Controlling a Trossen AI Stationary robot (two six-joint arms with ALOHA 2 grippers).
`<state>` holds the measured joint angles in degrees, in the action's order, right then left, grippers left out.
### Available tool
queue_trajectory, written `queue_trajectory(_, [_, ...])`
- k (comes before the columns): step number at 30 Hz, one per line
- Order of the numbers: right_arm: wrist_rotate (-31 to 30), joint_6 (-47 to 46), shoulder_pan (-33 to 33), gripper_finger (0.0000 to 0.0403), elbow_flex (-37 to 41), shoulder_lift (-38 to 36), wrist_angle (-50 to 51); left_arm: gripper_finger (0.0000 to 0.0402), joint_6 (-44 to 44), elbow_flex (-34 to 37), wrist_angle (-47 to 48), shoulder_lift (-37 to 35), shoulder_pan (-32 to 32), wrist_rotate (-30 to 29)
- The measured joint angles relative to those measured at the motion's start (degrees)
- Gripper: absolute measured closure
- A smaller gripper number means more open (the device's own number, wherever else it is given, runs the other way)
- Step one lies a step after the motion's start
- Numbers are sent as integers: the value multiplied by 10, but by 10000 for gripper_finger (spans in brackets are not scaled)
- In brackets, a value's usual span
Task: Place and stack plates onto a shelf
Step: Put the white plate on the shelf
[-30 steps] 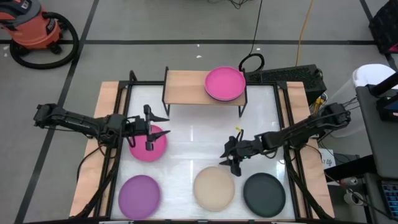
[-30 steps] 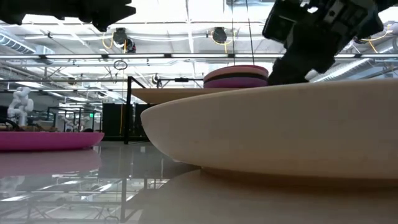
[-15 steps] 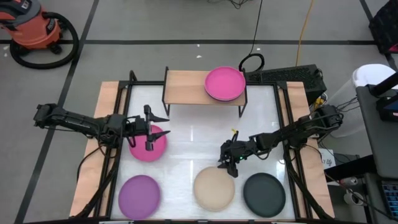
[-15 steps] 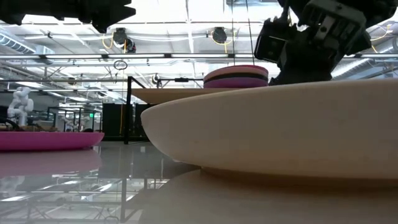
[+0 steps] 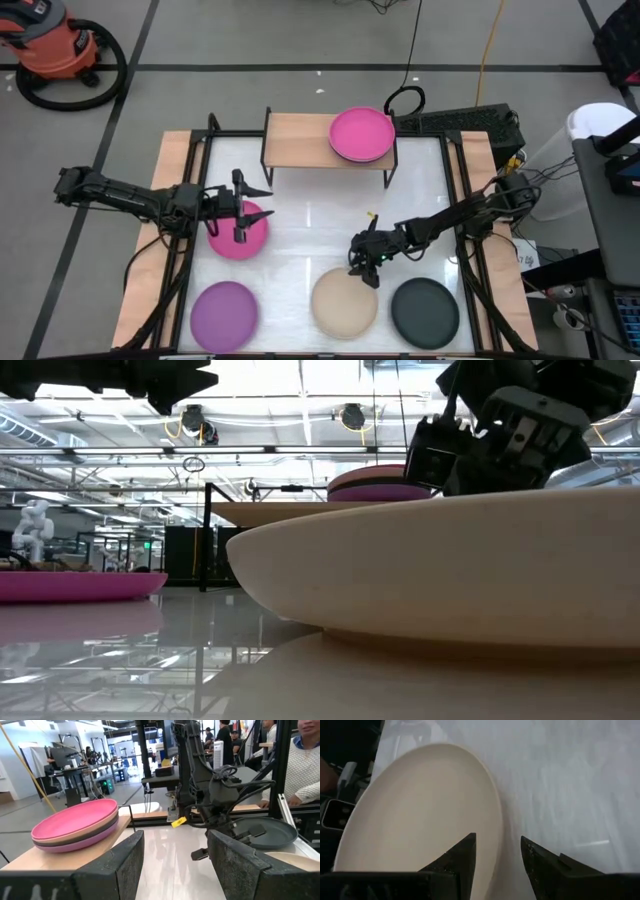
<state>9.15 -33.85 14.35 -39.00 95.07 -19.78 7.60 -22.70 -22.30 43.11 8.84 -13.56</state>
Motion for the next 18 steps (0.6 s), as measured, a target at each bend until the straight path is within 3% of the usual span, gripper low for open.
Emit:
queue_trajectory(6, [2, 7, -4, 280, 0, 2, 10, 179, 0, 0, 3, 0, 0, 0])
queue_trajectory(13, [15, 54, -15, 388, 0, 1, 12, 179, -1, 0, 1, 0, 0, 0])
queue_trajectory(18, [-21, 85, -29, 400, -2, -26, 16, 179, -7, 0, 0, 0, 0, 1])
